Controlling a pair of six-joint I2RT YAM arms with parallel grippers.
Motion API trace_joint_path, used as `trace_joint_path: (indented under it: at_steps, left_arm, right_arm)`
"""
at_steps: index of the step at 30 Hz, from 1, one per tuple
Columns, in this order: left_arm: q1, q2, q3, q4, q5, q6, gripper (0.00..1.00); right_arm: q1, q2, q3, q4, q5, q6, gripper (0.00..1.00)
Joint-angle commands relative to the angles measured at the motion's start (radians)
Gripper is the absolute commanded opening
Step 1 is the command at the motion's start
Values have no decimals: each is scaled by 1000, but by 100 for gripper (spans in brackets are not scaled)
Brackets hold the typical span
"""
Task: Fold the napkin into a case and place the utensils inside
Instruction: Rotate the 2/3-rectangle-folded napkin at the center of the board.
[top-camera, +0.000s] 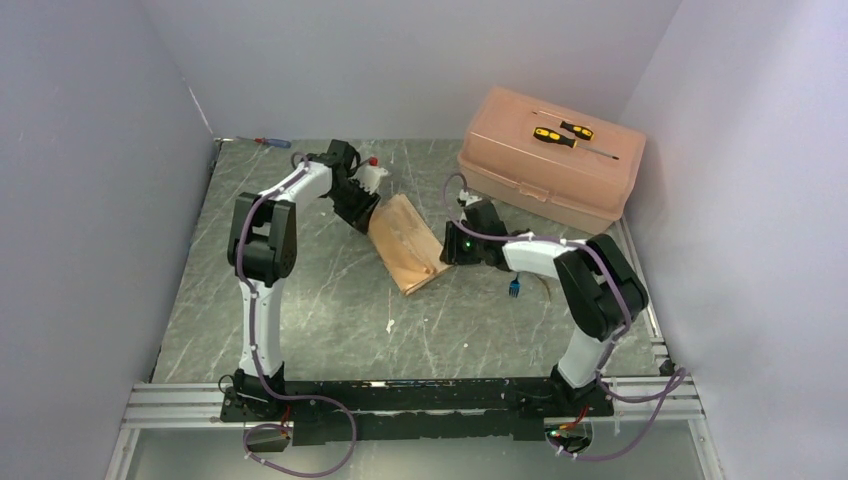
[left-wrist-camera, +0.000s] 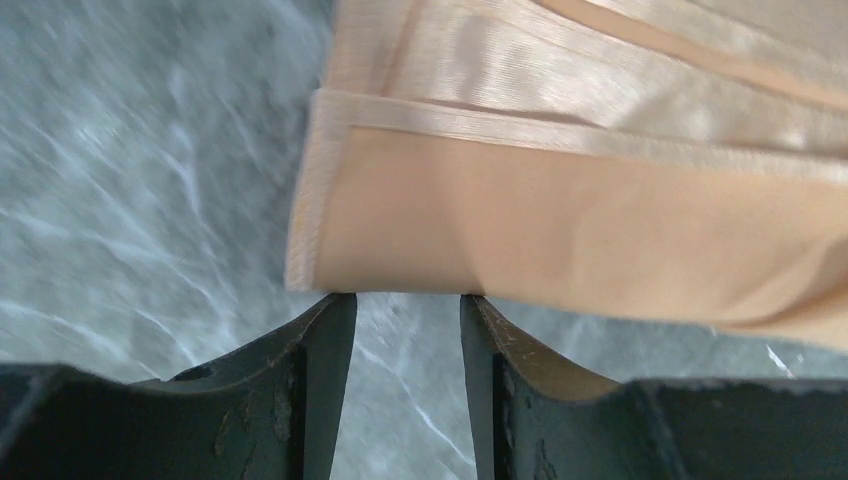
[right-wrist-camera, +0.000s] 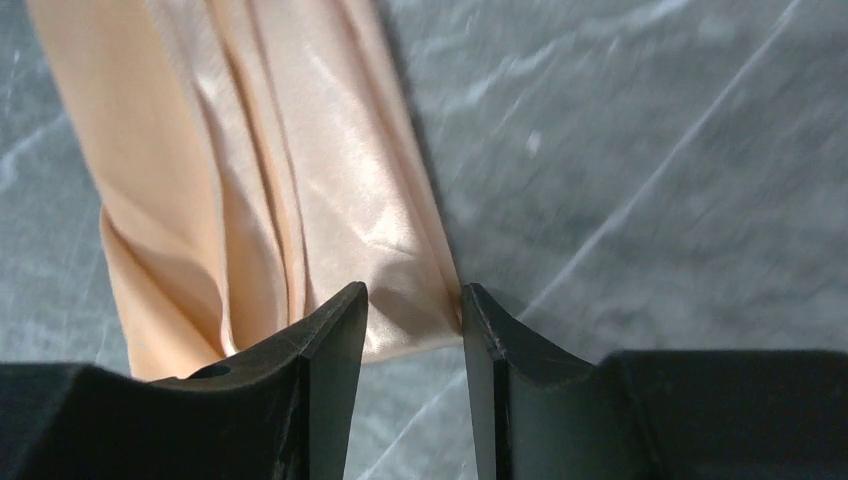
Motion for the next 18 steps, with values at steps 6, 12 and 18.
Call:
trace_joint_path:
  at_steps: [6,12,18]
  left_arm:
    - [-77,168,248,8,-44,5,50]
    - [-98,186,310,-11,-46,2,50]
    - [-83,116,352,-62,-25,-6,53]
  right_arm:
    - [216,-141,-242,53,-46,202,44]
    - [280,-161,-234,-11,-15,217,48]
    - [166,-311,-224,-128,-14,114,54]
